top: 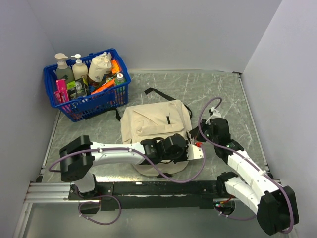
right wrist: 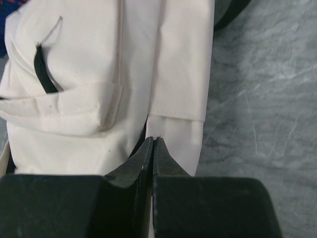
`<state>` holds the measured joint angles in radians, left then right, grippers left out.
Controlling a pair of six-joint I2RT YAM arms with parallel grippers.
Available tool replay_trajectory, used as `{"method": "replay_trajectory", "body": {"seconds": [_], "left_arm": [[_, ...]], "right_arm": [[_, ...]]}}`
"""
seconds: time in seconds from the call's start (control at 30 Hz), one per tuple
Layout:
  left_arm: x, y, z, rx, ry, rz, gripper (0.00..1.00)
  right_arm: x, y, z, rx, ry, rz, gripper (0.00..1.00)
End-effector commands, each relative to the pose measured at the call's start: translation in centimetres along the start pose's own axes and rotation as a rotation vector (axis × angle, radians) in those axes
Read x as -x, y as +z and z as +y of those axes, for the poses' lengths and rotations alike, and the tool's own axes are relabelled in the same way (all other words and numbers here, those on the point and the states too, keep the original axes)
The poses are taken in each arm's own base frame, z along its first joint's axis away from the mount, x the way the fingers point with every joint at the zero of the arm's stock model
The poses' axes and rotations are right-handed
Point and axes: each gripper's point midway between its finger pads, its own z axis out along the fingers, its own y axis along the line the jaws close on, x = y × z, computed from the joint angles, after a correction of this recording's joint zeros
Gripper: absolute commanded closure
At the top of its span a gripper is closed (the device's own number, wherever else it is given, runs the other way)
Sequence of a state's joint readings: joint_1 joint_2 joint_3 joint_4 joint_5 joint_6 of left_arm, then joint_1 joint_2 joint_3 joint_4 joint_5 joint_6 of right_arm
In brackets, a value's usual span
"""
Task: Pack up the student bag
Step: Zip the student bag at the center of the board, then reset both arms
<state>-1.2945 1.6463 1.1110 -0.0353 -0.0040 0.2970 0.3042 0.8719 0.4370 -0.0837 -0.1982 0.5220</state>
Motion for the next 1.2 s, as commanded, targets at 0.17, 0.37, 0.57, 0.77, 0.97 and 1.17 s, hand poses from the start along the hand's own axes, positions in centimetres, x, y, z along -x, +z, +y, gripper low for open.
{"method": "replay_trajectory", "body": {"seconds": [0.17,0.37,0.57,0.77,0.97,1.17], "left_arm": [[7.6,-1.8,-3.7,-0.145,0.106,-0.214,0.98],[9.9,-1.4,-0.9,-0.035,0.122,-0.208,0.2],[13.6,-2.8,9.1,0.145,0.012,-0.058,0.04],[16.5,-12.7,26.6,0.419,-0.259,-0.163,0.04],[8.5,-20.7,31.2,0.605,-0.47,-0.087,0.04],[0.5,-26.8,31.5,0.687,-0.631,-0.025,0.04]], "right_arm": [[10.1,-0.4,2.5,-0.011,-0.046,-0.324,1.0],[10.0,0.4,2.2,-0.024,-0.042,-0.3,1.0],[8.6,0.8,1.9,-0.031,-0.029,-0.233,0.99],[7.2,0.8,0.6,-0.091,0.01,-0.163,0.24],[10.4,-0.8,0.1,-0.138,0.009,-0.171,0.0],[13.6,-2.8,-0.1,-0.153,0.038,-0.271,0.0]]}}
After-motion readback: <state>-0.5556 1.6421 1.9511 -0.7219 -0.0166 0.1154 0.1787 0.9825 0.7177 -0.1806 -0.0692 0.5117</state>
